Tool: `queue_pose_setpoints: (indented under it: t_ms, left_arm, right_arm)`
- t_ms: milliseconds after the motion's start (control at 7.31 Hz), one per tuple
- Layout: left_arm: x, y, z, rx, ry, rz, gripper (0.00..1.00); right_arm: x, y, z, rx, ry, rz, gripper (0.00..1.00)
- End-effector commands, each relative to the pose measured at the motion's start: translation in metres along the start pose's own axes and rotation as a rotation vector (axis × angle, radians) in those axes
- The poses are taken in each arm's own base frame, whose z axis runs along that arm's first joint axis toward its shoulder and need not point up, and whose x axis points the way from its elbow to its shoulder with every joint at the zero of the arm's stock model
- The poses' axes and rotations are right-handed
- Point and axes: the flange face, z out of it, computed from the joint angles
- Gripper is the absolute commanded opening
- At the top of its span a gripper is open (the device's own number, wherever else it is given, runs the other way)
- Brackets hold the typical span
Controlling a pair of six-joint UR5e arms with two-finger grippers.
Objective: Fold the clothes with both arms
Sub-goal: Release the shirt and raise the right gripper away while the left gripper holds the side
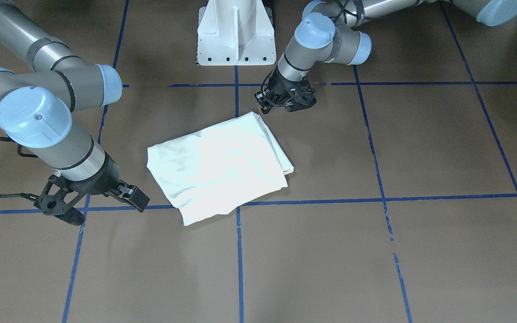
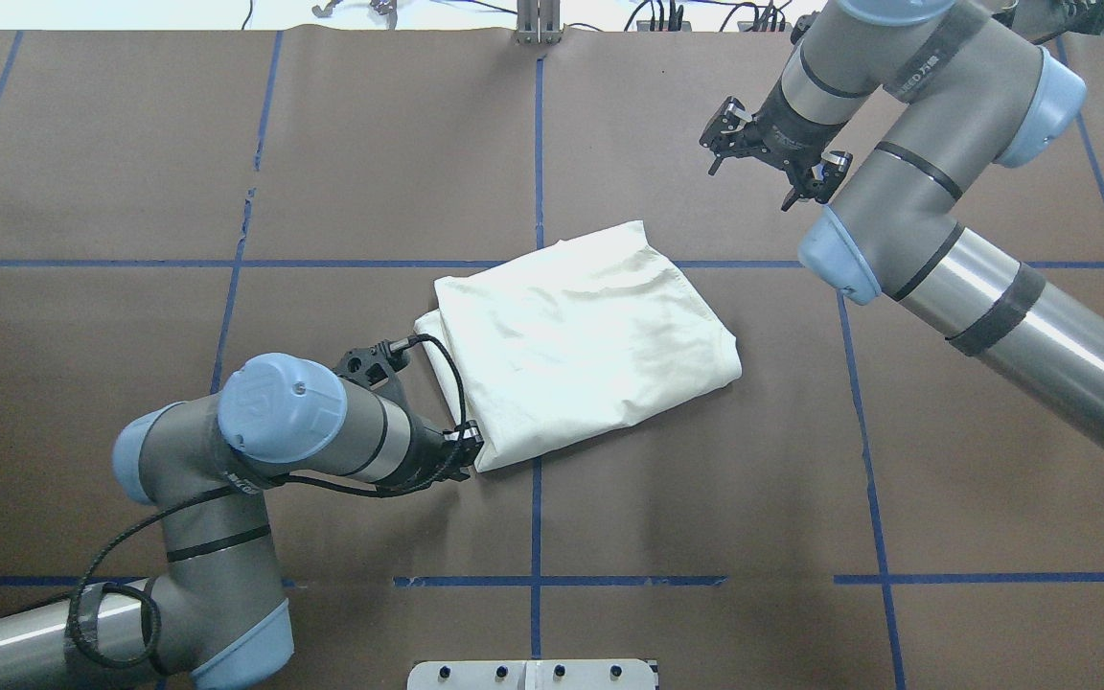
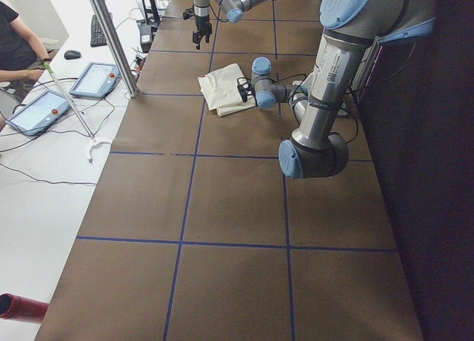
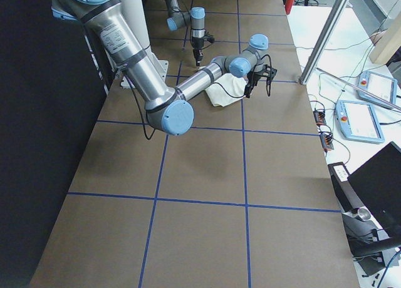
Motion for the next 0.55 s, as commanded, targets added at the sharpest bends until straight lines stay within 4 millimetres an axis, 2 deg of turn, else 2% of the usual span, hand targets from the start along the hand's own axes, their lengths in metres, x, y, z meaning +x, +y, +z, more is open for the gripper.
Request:
queue_pose_setpoints:
  t_ms: [0,137,410]
  left_arm:
    - [-0.014,-0.034,-0.074,0.086,-0.043,0.136,0.0]
    - [-0.016,-0.053,-0.088,0.119,-0.046,0.141,0.0]
    - [-0.015,-0.062,-0.075,0.121,-0.054,0.101,0.0]
  right_arm:
    - [0.058,-0.023,-0.029,0.041,-0.007,-0.033,1.0]
    - [0.09,-0.032,-0.037,0.056,0.004,-0.085,1.0]
    - [0.11,-0.035,-0.03,0.055,0.024,-0.085,1.0]
